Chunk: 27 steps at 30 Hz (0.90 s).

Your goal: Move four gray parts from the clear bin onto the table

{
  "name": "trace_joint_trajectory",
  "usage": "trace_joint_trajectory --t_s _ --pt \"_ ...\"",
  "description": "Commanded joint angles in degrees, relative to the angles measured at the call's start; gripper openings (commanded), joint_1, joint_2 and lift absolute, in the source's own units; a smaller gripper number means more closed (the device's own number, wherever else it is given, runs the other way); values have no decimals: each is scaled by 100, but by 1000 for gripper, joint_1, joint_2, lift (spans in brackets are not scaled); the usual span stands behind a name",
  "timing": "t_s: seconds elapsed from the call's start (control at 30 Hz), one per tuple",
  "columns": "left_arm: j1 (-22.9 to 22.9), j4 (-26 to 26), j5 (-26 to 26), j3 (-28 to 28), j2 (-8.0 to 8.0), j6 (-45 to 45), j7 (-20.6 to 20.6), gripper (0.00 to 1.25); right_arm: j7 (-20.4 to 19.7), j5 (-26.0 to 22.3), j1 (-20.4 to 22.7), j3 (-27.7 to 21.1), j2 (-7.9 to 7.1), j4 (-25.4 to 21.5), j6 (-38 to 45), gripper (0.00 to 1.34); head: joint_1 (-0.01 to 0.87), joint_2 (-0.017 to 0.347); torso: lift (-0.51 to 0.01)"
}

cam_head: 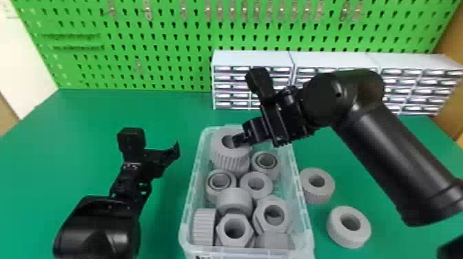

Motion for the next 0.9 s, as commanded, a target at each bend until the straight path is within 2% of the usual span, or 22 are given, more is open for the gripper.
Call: trace_joint_trajectory --t_s 0.0,0.53,0.87 --pt "-9 0 -1 -23 0 0 0 1068 0 108 65 -215 -30 -262 163 333 693 72 -52" --pt "0 0 -1 -32 0 0 0 1066 0 451 372 -901 -162 -842 664 333 693 72 -52" --pt "0 0 -1 -40 0 0 17 1068 0 600 469 -1235 -197 -1000 831 333 693 72 -52"
